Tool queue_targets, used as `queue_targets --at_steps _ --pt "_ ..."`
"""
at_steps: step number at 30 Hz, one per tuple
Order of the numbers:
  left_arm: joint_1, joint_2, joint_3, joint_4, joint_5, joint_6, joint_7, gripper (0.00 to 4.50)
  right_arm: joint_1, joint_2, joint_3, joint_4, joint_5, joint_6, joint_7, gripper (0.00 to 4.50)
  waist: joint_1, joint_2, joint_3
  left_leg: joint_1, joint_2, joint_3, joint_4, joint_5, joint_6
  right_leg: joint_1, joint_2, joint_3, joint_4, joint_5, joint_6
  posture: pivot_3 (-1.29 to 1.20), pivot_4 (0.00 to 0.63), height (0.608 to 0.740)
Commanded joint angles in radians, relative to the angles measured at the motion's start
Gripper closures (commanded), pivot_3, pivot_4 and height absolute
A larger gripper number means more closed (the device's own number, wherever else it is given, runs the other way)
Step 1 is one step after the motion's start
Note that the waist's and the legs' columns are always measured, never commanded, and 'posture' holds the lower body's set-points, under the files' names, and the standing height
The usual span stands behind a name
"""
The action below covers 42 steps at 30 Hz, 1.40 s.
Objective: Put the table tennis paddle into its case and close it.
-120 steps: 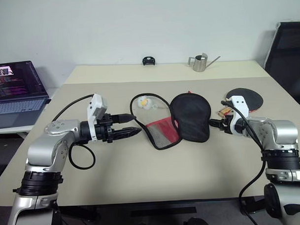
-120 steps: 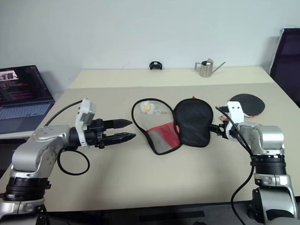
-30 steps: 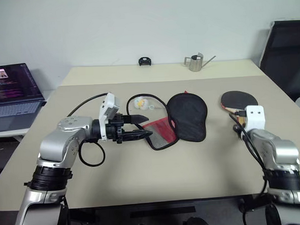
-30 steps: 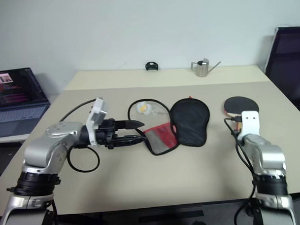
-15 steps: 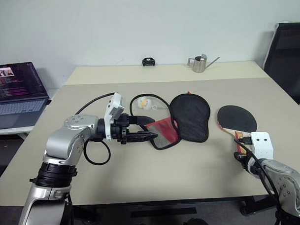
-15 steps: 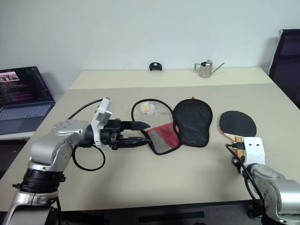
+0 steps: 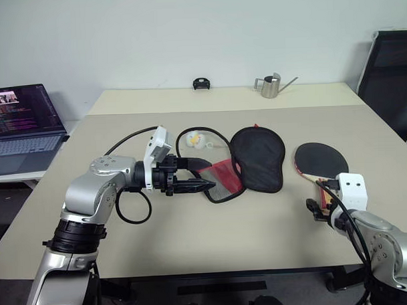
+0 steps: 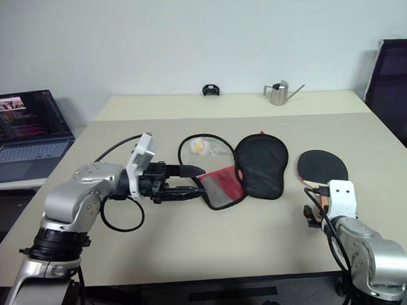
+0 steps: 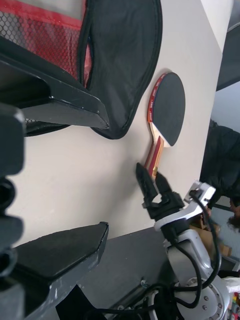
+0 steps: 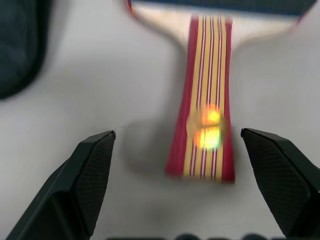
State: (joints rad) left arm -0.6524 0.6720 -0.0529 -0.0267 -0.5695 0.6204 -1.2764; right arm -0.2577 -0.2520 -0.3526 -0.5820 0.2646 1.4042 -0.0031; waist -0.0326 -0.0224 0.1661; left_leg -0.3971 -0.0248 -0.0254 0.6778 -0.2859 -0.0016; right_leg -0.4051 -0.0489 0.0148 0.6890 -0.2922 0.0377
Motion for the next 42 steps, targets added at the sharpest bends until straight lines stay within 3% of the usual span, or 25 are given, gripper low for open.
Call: queue_targets --at_steps 1,18,20,42 --pt "-0.012 0.001 0.017 -0.017 -0.006 -0.017 0.002 1.24 -0.058 -0.018 0.009 0.065 -0.031 -0.103 -0.002 0.02 0.000 0.000 0.000 0.000 0.000 0.000 0.000 0.000 0.000 0.000 0.000 0.000 0.000 0.000 0.000 0.00 0.150 0.740" --pt "-0.011 0.007 0.019 -0.012 -0.001 -0.022 0.005 1.24 -0.178 -0.023 0.025 0.465 -0.085 -0.335 0.001 0.02 -0.002 0.000 0.000 0.001 0.000 0.001 0.001 0.000 0.000 0.001 0.000 0.001 0.001 0.001 0.000 0.00 0.150 0.740" --pt "-0.007 0.011 0.022 -0.016 -0.002 -0.021 0.005 1.24 -0.179 -0.016 0.021 0.477 -0.084 -0.334 0.001 0.19 -0.002 -0.001 0.000 0.001 0.000 0.001 0.001 0.000 0.000 0.001 0.000 0.000 0.001 0.001 -0.001 0.00 0.150 0.740" --pt "-0.020 0.055 0.069 0.055 0.041 -0.109 0.026 1.24 -0.265 0.019 -0.015 0.427 -0.071 -0.304 -0.034 0.19 -0.004 0.000 0.000 0.000 0.000 0.001 0.000 0.000 0.000 -0.001 0.000 0.001 0.001 0.001 -0.001 0.00 0.150 0.740"
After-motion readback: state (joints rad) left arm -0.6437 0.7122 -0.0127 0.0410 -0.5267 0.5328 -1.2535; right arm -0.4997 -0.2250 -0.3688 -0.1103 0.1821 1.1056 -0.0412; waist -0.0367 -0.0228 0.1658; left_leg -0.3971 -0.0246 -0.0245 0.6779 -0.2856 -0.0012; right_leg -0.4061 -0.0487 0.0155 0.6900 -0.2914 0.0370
